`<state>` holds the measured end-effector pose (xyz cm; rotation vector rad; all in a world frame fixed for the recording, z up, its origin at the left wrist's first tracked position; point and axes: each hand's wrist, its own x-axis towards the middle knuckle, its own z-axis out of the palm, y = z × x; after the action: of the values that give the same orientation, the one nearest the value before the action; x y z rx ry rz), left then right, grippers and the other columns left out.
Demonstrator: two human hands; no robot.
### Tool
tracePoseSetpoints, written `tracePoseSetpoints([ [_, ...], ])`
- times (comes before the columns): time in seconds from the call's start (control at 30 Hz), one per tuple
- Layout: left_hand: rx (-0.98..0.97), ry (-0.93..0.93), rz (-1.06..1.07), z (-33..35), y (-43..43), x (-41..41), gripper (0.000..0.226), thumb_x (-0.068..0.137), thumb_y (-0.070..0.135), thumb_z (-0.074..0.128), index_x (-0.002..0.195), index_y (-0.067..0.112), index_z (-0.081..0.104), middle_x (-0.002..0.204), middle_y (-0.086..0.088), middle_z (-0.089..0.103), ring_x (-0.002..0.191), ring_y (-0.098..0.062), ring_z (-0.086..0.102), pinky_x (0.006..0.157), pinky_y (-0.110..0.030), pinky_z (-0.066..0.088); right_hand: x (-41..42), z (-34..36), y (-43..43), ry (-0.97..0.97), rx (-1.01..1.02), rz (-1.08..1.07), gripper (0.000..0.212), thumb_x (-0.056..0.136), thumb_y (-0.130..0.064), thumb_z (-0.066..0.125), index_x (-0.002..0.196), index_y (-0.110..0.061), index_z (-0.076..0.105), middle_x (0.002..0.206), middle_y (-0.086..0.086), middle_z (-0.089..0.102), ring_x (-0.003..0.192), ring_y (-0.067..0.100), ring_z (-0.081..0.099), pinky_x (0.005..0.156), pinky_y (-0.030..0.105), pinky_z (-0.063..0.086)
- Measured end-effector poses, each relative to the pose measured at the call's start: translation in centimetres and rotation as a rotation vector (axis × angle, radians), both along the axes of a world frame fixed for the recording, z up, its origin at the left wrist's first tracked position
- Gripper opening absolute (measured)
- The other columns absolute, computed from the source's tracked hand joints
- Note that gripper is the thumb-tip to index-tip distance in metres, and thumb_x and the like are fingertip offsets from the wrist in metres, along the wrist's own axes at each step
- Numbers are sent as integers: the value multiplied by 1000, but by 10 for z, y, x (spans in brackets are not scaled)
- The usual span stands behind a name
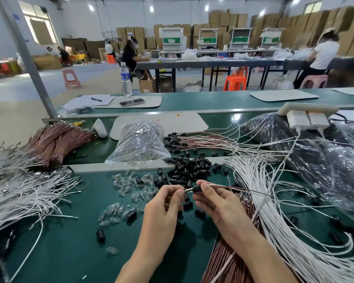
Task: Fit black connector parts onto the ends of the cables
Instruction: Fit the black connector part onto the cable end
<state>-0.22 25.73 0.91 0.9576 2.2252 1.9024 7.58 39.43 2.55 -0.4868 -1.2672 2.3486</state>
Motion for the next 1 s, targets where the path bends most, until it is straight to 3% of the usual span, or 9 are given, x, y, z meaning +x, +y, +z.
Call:
tracePoseSetpoints([
  [0.27,-16,26,2,1,-1,0,20,99,51,51,90,38,63,73,-1,67,68,-29,61,63,-43,49,1,2,-3,-23,27,58,24,82,-23,71,101,-12,81,100,16,77,90,21,75,72,22,58],
  [0.47,-33,12,-10,0,-1,0,28,98,56,48,86,35,61,74,-2,67,69,-30,61,64,-46,49,2,2,-3,-7,8,84,22,82,-18,70,101,-11,81,102,17,76,90,21,75,73,22,58],
  [0.9,-52,5,-27,-1,-2,-1,28,98,59,47,88,37,63,74,-1,67,70,-30,61,64,-43,49,4,0,0,65,-99,153,38,85,-7,68,122,-9,70,120,21,71,98,25,74,76,27,60],
  [1.0,-67,30,-28,-1,-2,0,27,97,61,44,88,41,61,75,3,67,66,-23,60,61,-39,49,4,-1,0,60,-83,139,41,84,-8,68,125,-8,68,119,21,72,99,24,74,76,26,60],
])
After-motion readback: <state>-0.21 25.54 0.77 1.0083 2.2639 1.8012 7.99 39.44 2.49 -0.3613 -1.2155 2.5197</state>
